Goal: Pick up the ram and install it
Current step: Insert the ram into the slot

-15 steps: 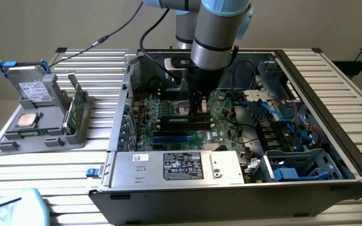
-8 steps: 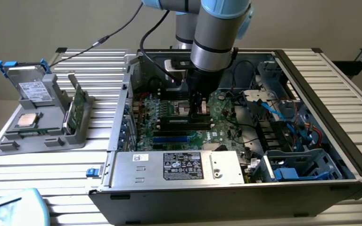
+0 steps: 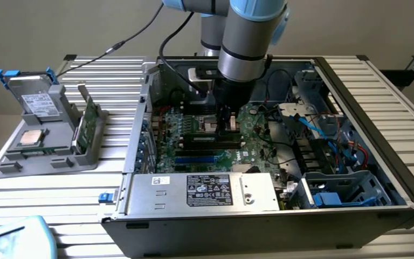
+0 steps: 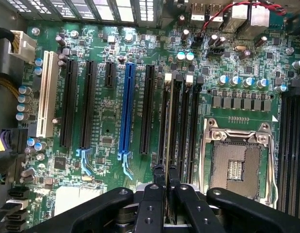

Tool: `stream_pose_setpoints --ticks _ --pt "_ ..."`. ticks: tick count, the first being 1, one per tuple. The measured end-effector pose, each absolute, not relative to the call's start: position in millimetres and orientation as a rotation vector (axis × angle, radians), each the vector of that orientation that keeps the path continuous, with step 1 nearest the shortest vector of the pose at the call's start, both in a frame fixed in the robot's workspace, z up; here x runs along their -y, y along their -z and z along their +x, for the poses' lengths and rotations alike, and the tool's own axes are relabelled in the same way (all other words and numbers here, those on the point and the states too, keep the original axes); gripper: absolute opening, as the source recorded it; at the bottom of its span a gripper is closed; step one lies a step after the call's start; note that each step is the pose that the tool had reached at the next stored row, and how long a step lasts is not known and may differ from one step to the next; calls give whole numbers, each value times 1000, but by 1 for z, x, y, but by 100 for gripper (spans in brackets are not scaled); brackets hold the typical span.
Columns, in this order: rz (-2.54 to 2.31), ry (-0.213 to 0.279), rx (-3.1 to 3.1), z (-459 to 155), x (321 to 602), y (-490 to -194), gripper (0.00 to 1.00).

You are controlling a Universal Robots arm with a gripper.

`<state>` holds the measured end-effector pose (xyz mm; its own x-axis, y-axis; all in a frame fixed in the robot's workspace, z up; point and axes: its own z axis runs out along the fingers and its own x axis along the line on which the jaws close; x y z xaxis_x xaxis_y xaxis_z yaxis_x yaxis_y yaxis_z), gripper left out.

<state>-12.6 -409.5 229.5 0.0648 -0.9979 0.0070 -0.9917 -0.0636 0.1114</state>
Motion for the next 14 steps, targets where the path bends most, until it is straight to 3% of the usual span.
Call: stream_pose_setpoints --ticks 14 --pt "2221 107 2093 -13 410 -227 14"
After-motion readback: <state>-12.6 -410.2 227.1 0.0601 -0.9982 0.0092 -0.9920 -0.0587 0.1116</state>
